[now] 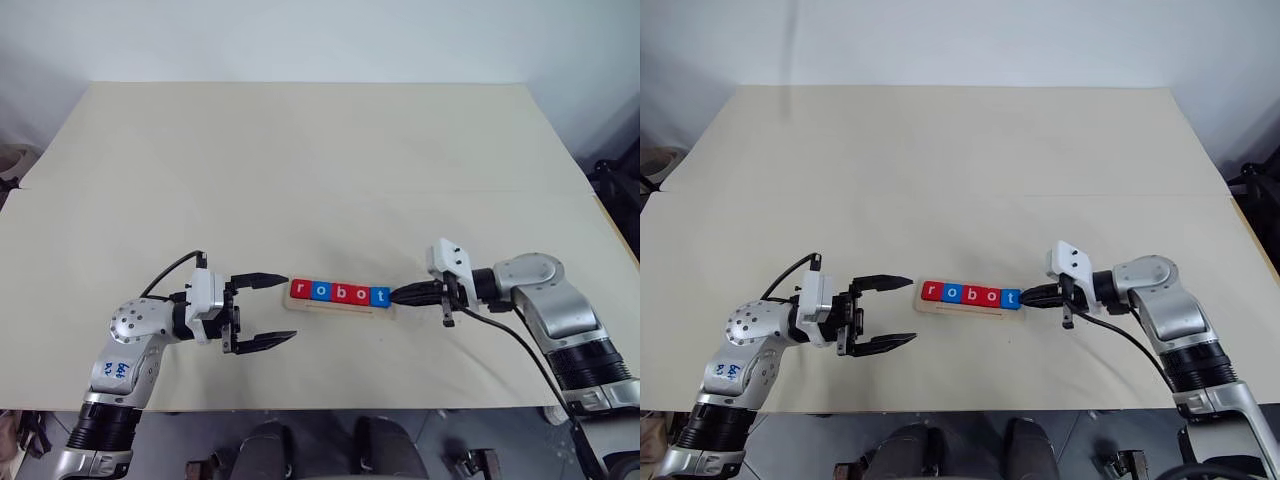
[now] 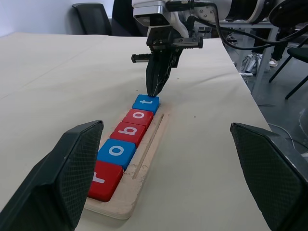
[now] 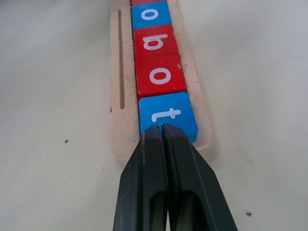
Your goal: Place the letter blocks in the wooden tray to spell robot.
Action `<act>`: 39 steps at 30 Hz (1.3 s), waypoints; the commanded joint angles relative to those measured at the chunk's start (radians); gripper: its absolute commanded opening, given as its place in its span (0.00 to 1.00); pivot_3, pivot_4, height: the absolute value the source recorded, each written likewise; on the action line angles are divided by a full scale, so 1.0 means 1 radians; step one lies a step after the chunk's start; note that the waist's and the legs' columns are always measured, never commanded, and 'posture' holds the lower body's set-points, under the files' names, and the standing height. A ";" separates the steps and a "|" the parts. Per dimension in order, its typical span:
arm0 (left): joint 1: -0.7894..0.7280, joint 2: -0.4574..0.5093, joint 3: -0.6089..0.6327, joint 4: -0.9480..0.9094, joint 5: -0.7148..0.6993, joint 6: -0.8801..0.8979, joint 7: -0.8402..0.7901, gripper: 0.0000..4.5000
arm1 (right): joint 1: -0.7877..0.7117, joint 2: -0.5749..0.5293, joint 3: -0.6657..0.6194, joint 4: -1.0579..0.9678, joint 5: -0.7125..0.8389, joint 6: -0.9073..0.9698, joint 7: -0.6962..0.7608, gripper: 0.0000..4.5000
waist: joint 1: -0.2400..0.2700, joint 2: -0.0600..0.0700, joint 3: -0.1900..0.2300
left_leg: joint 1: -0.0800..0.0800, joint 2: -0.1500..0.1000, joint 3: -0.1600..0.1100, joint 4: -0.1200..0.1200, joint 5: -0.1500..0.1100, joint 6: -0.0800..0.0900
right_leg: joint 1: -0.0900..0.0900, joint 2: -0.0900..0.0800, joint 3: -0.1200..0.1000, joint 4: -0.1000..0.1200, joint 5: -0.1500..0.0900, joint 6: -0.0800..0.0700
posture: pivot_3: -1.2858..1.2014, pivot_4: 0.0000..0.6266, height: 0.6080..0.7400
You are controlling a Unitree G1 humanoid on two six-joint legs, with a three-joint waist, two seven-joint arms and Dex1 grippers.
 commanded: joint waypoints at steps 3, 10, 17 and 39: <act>-0.003 0.002 0.015 -0.026 -0.005 -0.014 0.006 1.00 | -0.011 0.018 -0.002 -0.005 0.002 -0.020 -0.013 0.02 | -0.001 0.000 0.000 | 0.000 0.000 0.000 0.000 0.000 0.000 | 0.000 0.000 0.000 0.000 0.000 0.000 | 0.52 0.24 1.00; -0.005 0.005 0.016 -0.027 -0.007 -0.014 0.009 1.00 | 0.005 0.004 -0.031 -0.054 0.042 0.007 -0.004 0.02 | -0.001 0.000 0.000 | 0.000 0.000 0.000 0.000 0.000 0.000 | 0.000 0.000 0.000 0.000 0.000 0.000 | 0.52 0.24 1.00; -0.012 0.006 0.017 -0.014 -0.005 -0.019 0.006 1.00 | 0.019 -0.043 -0.055 -0.024 0.033 -0.003 -0.014 0.02 | 0.000 0.000 0.000 | 0.000 0.000 0.000 0.000 0.000 0.000 | 0.000 0.000 0.000 0.000 0.000 0.000 | 0.52 0.24 1.00; 0.015 0.033 0.043 -0.025 -0.024 0.026 0.016 1.00 | 0.118 -0.047 -0.147 -0.111 0.116 -0.061 0.003 0.02 | 0.002 0.000 0.000 | 0.000 0.000 0.000 0.000 0.000 0.000 | 0.000 0.000 0.000 0.000 0.000 0.000 | 0.52 0.24 1.00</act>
